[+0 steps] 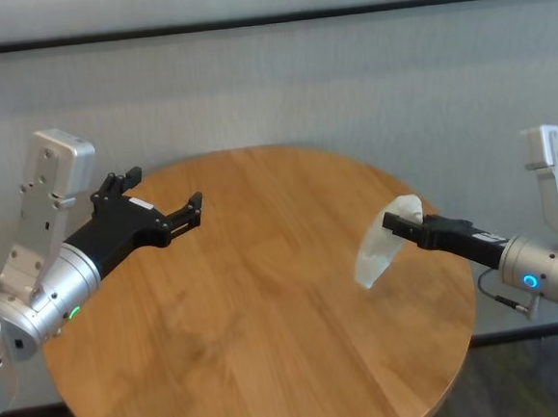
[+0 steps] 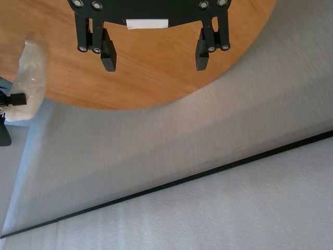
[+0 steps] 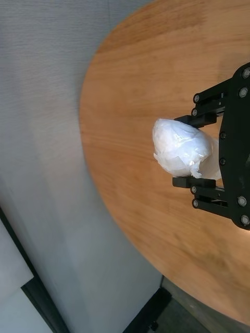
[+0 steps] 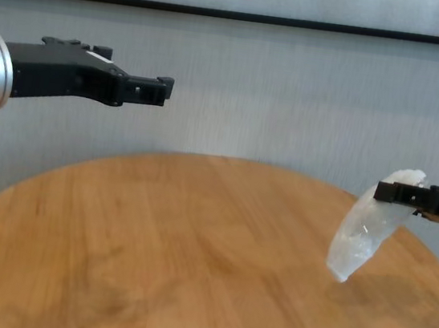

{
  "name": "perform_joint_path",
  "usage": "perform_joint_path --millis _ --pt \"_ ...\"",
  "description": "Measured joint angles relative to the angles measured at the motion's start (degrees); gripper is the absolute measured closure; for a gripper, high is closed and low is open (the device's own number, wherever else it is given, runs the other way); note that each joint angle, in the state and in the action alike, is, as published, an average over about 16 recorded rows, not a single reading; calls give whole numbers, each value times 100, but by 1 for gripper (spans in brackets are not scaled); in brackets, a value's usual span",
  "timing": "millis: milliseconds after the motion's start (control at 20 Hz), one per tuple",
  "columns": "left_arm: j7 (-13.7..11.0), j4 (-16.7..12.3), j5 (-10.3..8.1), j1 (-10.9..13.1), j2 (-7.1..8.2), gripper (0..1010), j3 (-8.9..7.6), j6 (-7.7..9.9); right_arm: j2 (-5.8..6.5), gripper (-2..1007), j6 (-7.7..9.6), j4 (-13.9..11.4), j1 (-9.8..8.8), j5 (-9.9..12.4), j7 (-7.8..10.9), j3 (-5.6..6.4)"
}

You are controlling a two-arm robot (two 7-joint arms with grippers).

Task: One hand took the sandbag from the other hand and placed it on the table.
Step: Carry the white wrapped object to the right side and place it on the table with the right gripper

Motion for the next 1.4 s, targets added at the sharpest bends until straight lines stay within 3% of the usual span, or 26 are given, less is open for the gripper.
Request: perform_joint_path --millis 400,800,1050,1400 --pt "0 0 0 0 0 8 0 0 -105 462 243 449 303 -48 143 -163" --pt "0 0 0 0 0 8 0 0 -196 462 325 846 565 -113 412 -321" --pt "0 0 0 0 0 8 0 0 -218 462 310 943 626 -132 499 -359" --pt "0 0 0 0 0 8 0 0 -215 420 303 909 600 -123 461 -343"
